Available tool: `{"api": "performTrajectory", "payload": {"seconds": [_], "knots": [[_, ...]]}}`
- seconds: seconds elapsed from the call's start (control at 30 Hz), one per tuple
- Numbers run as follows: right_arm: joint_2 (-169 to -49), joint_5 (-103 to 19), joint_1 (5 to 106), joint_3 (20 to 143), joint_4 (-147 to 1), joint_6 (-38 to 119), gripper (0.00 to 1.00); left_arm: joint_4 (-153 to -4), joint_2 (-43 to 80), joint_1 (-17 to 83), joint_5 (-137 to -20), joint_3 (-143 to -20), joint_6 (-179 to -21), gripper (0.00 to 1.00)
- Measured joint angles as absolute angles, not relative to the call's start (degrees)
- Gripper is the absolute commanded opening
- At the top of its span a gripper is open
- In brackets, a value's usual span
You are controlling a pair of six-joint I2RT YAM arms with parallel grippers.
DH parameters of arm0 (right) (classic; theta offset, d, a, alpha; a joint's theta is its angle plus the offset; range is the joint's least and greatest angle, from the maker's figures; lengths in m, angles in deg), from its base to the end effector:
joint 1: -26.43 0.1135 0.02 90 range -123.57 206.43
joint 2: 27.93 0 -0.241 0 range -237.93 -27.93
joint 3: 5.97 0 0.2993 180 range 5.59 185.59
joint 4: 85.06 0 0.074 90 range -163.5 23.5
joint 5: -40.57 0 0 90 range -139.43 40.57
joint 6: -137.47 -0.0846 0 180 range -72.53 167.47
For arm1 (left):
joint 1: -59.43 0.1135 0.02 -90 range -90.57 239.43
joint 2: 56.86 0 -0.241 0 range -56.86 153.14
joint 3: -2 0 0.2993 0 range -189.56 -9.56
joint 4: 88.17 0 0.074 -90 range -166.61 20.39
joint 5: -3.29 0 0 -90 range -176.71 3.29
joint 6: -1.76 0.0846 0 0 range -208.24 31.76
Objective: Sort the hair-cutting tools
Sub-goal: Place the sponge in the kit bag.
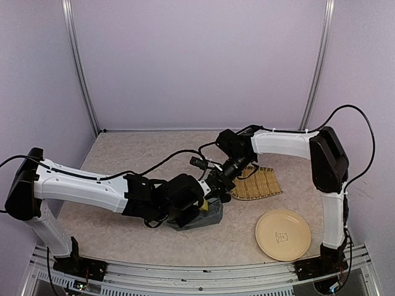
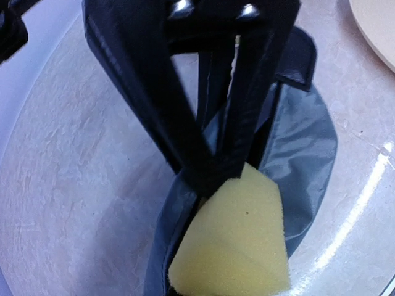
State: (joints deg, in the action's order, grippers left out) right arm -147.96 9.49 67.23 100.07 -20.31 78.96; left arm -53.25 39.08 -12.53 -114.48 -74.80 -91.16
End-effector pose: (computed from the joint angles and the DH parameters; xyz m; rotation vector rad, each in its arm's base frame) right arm 0.2963 0.3515 0.1344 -1.6798 2.0500 1.5109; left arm 0.1660 -0.3825 0.1346 1.1824 2.0533 -0.0021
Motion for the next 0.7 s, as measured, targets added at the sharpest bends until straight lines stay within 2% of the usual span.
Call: {"api": "performTrajectory", "payload": {"seconds": [0.1, 0.2, 0.33, 0.53, 0.7], "knots": [[-147.7, 8.0, 67.0, 101.1, -20.1, 78.5, 0.46, -52.8, 38.5, -10.5, -113.6, -73.6, -91.7, 0.00], [-146.3, 5.8, 66.2, 101.1, -20.3, 78.0, 0.52, -52.6, 38.6, -8.3, -112.3, -73.0, -91.9, 0.00], [-140.8, 2.1, 64.1, 98.5, -21.5, 78.7, 0.46, -52.7, 39.3, -7.2, -110.4, -73.1, -91.8, 0.00], [-129.4, -3.9, 63.6, 86.6, -25.6, 83.3, 0.32, -52.7, 40.0, -6.1, -105.0, -73.8, -92.1, 0.00], [-123.7, -11.7, 68.6, 77.4, -31.6, 87.0, 0.32, -53.4, 39.9, -2.6, -98.7, -73.8, -93.5, 0.00]]}}
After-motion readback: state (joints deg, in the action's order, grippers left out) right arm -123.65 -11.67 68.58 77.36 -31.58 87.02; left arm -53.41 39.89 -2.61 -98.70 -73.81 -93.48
